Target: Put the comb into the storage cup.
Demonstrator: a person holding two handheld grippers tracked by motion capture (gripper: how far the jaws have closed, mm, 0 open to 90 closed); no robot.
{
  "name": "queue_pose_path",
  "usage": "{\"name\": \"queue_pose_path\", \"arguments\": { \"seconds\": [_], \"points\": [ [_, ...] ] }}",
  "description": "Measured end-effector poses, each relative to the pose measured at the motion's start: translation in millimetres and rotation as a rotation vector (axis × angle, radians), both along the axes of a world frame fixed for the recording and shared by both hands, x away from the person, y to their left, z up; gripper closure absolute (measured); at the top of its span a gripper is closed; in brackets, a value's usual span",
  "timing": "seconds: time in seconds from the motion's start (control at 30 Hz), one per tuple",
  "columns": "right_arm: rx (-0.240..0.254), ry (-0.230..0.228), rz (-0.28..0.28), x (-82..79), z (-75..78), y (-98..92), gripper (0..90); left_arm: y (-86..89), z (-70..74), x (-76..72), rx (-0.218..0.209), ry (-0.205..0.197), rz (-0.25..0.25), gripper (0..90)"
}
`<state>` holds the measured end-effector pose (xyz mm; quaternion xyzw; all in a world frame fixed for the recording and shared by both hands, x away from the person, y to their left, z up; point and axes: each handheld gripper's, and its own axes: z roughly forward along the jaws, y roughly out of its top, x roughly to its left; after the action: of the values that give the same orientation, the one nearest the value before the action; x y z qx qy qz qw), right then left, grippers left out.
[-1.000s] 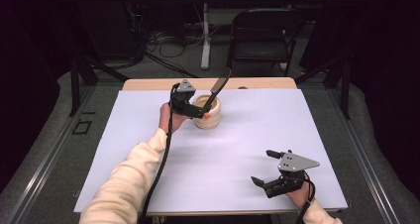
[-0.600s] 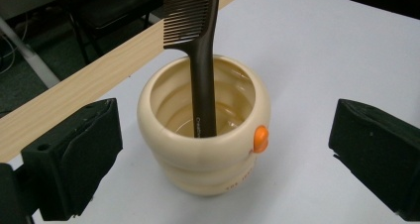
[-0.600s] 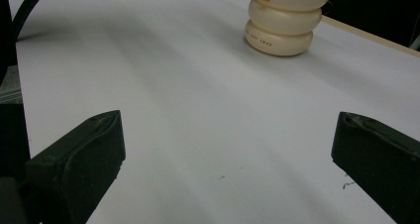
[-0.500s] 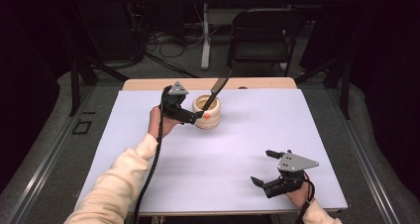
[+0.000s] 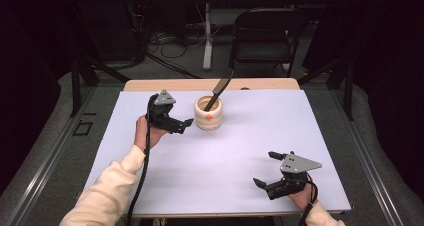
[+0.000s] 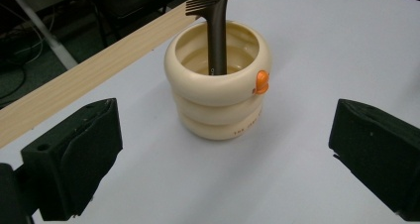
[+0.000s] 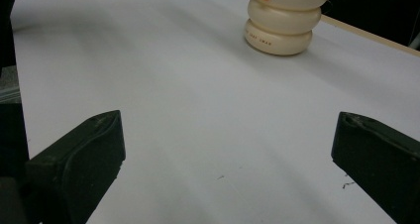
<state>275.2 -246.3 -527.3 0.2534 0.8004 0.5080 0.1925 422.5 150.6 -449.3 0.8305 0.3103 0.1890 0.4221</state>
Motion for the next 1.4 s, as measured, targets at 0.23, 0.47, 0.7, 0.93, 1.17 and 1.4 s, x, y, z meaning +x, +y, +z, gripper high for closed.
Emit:
{"name": "queue_pose_path", "arguments": {
  "seconds": [0.23, 0.47, 0.7, 0.93, 1.17, 1.4],
  "points": [
    [-0.001, -0.001, 0.002, -0.1, 0.1, -0.1, 0.0, 14.4, -0.7, -16.6, 0.011, -0.006, 0.012, 0.2],
    [-0.001, 0.000, 0.001, 0.1, 0.1, 0.0, 0.0, 25.9, -4.5, -32.6, 0.004, -0.007, 0.032, 0.0],
    [-0.001, 0.001, 0.002, -0.2, 0.1, 0.0, 0.0, 36.7, -9.3, -49.2, 0.011, -0.008, 0.045, 0.0],
    [-0.002, 0.003, 0.002, -0.1, 0.0, 0.2, 0.0, 48.1, -13.5, -66.8, 0.018, -0.009, 0.066, 0.0],
    [-0.001, 0.005, 0.002, -0.1, -0.1, 0.5, 0.0, 58.9, -18.6, -84.1, 0.011, -0.026, 0.094, 0.0],
    [-0.001, 0.009, 0.004, -0.1, -0.2, 0.8, 0.0, 65.4, -26.0, -99.3, 0.016, -0.021, 0.106, 0.0]
  ]
}}
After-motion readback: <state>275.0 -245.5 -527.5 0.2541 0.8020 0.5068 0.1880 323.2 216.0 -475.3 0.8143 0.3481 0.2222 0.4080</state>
